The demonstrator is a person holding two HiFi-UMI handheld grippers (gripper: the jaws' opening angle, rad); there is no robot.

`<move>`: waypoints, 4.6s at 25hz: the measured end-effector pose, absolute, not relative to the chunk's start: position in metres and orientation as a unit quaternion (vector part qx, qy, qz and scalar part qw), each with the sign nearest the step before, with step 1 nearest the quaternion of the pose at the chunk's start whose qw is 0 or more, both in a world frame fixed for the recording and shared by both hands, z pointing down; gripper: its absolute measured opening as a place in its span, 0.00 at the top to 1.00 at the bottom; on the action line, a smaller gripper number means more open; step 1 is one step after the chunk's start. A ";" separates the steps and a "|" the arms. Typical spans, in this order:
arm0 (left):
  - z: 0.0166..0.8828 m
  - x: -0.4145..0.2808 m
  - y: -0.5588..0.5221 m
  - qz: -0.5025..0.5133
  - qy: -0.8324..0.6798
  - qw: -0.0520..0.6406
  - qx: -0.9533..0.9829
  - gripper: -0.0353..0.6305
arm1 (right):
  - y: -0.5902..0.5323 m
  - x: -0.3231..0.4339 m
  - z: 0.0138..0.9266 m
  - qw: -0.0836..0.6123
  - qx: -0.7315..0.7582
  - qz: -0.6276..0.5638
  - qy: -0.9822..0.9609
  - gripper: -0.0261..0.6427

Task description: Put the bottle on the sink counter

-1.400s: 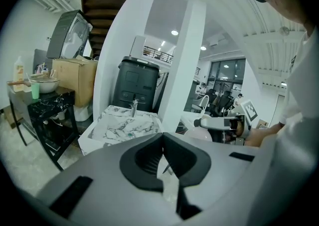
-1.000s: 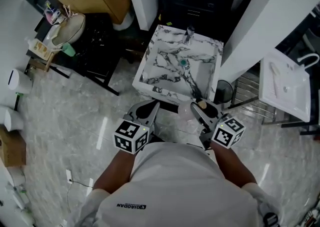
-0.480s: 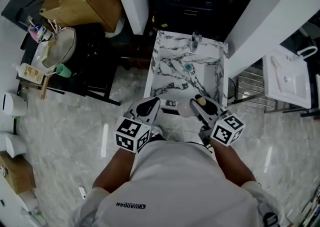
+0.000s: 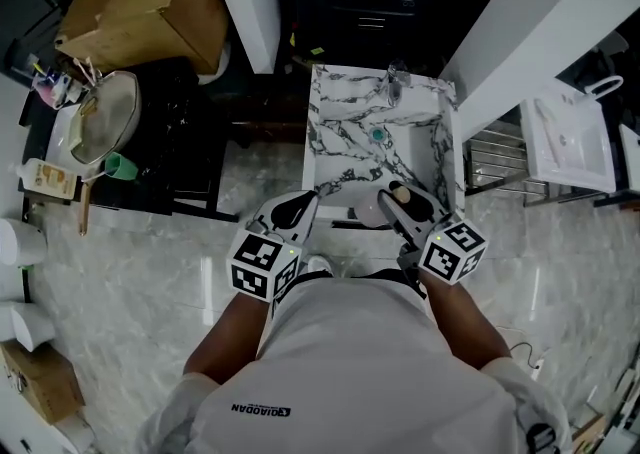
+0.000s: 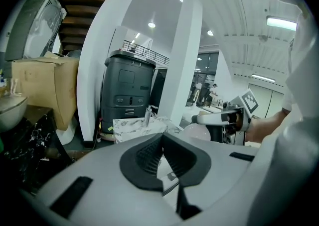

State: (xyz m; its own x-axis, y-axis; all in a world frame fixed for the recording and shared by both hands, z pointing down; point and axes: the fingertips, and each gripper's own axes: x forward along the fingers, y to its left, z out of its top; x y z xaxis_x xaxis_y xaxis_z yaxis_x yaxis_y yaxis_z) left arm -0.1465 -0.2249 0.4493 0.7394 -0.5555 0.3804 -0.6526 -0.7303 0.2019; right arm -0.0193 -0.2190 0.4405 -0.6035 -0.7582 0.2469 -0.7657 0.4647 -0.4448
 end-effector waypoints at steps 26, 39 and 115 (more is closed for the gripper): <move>0.479 -0.173 -0.284 0.159 -0.360 0.186 0.900 0.93 | -0.341 -0.033 0.469 0.119 0.463 0.168 -0.862 0.72; 0.522 -0.171 -0.321 0.175 -0.399 0.233 0.870 0.93 | -0.440 -0.040 0.528 0.146 0.469 0.183 -0.852 0.72; 0.564 -0.175 -0.348 0.186 -0.439 0.278 0.834 0.93 | -0.604 -0.056 0.631 0.212 0.499 0.095 -0.835 0.72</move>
